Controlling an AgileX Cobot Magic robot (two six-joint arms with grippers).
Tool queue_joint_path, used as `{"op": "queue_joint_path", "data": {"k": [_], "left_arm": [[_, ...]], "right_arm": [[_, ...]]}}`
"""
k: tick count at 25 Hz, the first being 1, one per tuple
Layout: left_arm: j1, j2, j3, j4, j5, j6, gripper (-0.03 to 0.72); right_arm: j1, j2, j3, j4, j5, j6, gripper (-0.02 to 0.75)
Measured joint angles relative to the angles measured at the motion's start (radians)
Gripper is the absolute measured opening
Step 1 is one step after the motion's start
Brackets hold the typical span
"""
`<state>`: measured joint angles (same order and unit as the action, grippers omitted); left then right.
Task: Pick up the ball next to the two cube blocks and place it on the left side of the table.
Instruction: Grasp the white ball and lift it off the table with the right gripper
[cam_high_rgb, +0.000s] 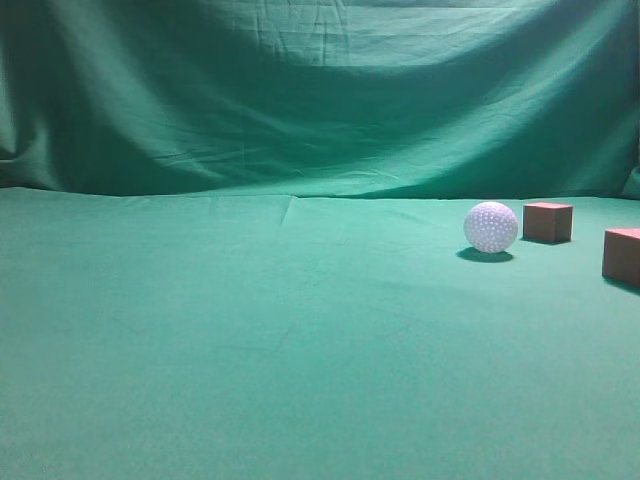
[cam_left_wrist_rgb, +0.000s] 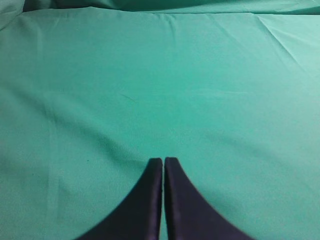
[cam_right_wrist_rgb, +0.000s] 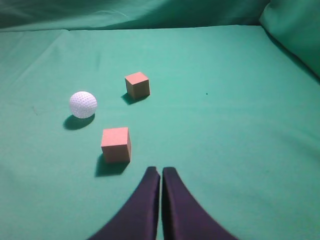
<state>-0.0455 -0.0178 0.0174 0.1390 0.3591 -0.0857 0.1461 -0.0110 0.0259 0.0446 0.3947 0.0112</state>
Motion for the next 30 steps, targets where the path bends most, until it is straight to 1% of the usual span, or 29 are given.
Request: {"op": "queue_joint_path", "data": {"k": [26,28,30], "left_arm": [[0.000,0.000,0.000,0.000,0.000,0.000,0.000],[0.000,0.000,0.000,0.000,0.000,0.000,0.000],[0.000,0.000,0.000,0.000,0.000,0.000,0.000]], "right_arm": [[0.000,0.000,0.000,-0.012,-0.002,0.000,0.000],[0.000,0.000,0.002,-0.014,-0.027,0.003,0.000],[0.000,0.000,0.003,0.014,-0.108,0.019,0.000]]}}
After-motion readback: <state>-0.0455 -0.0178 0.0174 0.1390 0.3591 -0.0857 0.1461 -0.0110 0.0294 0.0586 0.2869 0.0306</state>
